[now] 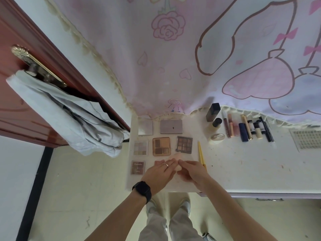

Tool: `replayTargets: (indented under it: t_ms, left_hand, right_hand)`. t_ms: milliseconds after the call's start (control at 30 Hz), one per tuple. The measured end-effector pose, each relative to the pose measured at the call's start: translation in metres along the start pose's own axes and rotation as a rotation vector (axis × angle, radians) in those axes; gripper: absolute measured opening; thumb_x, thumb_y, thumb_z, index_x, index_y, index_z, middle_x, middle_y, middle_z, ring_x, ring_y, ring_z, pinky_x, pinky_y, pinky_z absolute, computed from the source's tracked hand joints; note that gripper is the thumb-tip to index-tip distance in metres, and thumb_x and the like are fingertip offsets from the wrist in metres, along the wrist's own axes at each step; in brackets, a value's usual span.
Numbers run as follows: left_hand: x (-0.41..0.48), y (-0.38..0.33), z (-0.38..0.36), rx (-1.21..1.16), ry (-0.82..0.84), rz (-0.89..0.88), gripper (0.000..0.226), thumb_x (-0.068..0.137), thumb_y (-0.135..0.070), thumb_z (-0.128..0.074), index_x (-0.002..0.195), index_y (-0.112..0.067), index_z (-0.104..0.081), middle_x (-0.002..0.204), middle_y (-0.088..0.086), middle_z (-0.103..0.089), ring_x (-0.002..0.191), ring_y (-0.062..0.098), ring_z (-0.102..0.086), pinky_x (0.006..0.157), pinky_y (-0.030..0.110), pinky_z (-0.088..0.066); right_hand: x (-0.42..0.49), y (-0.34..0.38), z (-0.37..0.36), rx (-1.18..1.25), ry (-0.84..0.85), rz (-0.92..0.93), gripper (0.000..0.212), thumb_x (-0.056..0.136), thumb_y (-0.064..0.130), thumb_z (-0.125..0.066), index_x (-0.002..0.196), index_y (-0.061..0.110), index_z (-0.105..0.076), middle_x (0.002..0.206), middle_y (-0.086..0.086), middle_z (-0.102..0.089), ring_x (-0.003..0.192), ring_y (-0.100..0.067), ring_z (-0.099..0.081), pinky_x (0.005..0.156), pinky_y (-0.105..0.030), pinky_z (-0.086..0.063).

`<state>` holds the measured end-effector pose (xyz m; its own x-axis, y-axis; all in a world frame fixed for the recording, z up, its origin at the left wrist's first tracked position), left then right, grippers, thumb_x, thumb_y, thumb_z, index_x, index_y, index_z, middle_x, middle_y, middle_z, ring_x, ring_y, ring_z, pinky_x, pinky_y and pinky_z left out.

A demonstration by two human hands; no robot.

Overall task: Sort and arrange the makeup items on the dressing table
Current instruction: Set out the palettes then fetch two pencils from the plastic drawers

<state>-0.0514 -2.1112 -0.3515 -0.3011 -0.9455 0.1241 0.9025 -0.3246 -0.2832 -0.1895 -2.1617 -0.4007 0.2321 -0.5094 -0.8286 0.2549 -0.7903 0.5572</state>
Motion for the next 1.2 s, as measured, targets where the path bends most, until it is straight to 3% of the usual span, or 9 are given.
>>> replayTargets:
  t_ms: [100, 167, 267, 433, 533, 633, 833, 1000, 1200]
  left_hand:
    - [0.001, 0.003, 0.005, -0.061, 0.027, 0.04, 0.032, 0.083, -0.025, -0.081, 0.112, -0.014, -0.073, 0.121, 0.0, -0.071, 0.096, 0.016, -0.073, 0.086, 0.035, -0.059]
    - [0.006, 0.003, 0.004, -0.084, 0.11, 0.057, 0.037, 0.086, -0.034, -0.076, 0.118, -0.017, -0.068, 0.131, -0.003, -0.065, 0.105, 0.015, -0.068, 0.09, 0.034, -0.058]
    - [0.015, 0.009, -0.014, -0.073, 0.27, 0.147, 0.05, 0.097, -0.043, -0.056, 0.142, -0.024, -0.045, 0.154, -0.005, -0.04, 0.135, 0.016, -0.045, 0.107, 0.029, -0.039]
    - [0.042, 0.005, -0.05, -0.009, 0.454, 0.247, 0.066, 0.098, -0.044, -0.05, 0.154, -0.023, -0.023, 0.165, 0.002, -0.012, 0.152, 0.021, -0.006, 0.122, 0.04, -0.015]
    - [0.058, 0.007, -0.069, 0.038, 0.553, 0.295, 0.085, 0.095, -0.055, -0.049, 0.159, -0.02, -0.005, 0.167, 0.002, 0.006, 0.153, 0.022, 0.011, 0.122, 0.043, 0.004]
    - [0.065, 0.009, -0.08, 0.059, 0.632, 0.311, 0.091, 0.095, -0.064, -0.04, 0.159, -0.018, 0.007, 0.166, 0.002, 0.013, 0.152, 0.022, 0.016, 0.122, 0.045, 0.007]
    - [0.062, 0.013, -0.088, 0.051, 0.692, 0.317, 0.089, 0.096, -0.066, -0.035, 0.159, -0.02, 0.008, 0.165, 0.0, 0.017, 0.152, 0.019, 0.013, 0.122, 0.048, 0.002]
    - [0.06, 0.022, -0.092, 0.074, 0.703, 0.296, 0.089, 0.094, -0.07, -0.032, 0.158, -0.024, 0.009, 0.165, -0.005, 0.019, 0.152, 0.016, 0.013, 0.12, 0.051, -0.002]
    - [0.053, 0.024, -0.092, 0.08, 0.722, 0.318, 0.09, 0.094, -0.07, -0.033, 0.157, -0.026, 0.014, 0.163, -0.007, 0.023, 0.152, 0.015, 0.016, 0.121, 0.049, 0.003]
  right_hand:
    - [0.0, 0.002, 0.008, 0.041, 0.035, 0.004, 0.017, 0.094, 0.012, -0.067, 0.107, 0.003, -0.073, 0.089, -0.013, -0.078, 0.083, -0.026, -0.075, 0.082, -0.04, -0.059]
    - [-0.004, 0.003, 0.02, 0.057, 0.04, 0.023, 0.018, 0.091, 0.004, -0.064, 0.107, 0.004, -0.072, 0.094, -0.016, -0.077, 0.088, -0.03, -0.075, 0.078, -0.042, -0.062]
    - [-0.017, 0.002, 0.054, 0.003, 0.016, 0.088, 0.025, 0.086, 0.001, -0.062, 0.106, 0.012, -0.072, 0.091, -0.008, -0.078, 0.082, -0.021, -0.076, 0.065, -0.03, -0.06]
    - [-0.024, 0.004, 0.127, -0.145, -0.134, 0.265, 0.025, 0.08, 0.0, -0.073, 0.1, 0.016, -0.071, 0.105, -0.001, -0.072, 0.096, -0.018, -0.07, 0.075, -0.032, -0.054]
    - [-0.016, 0.015, 0.151, -0.276, -0.251, 0.378, 0.035, 0.083, 0.014, -0.081, 0.112, 0.021, -0.063, 0.106, 0.006, -0.069, 0.1, -0.011, -0.065, 0.084, -0.025, -0.048]
    - [-0.006, 0.027, 0.161, -0.385, -0.342, 0.449, 0.032, 0.085, 0.02, -0.08, 0.106, 0.033, -0.058, 0.098, 0.019, -0.068, 0.094, 0.002, -0.062, 0.074, -0.014, -0.046]
    - [0.018, 0.031, 0.157, -0.653, -0.248, 0.522, 0.026, 0.091, 0.019, -0.073, 0.105, 0.036, -0.058, 0.096, 0.01, -0.069, 0.089, -0.006, -0.063, 0.073, -0.019, -0.048]
    - [0.03, 0.028, 0.166, -0.749, -0.289, 0.555, 0.033, 0.09, 0.016, -0.074, 0.122, 0.023, -0.067, 0.117, 0.002, -0.066, 0.103, -0.016, -0.063, 0.087, -0.023, -0.051]
    - [0.037, 0.036, 0.164, -0.817, -0.28, 0.598, 0.037, 0.09, 0.017, -0.074, 0.127, 0.017, -0.067, 0.12, -0.002, -0.068, 0.104, -0.02, -0.067, 0.089, -0.027, -0.056]
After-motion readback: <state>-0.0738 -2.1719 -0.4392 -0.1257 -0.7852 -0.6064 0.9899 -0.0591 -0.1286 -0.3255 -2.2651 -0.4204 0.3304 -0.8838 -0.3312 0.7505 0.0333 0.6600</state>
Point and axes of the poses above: each hand's wrist, its own x-axis towards the middle knuckle, its own z-axis out of the back of the hand, y = z × x, the point moved 5 cm from there along x, towards the middle knuckle
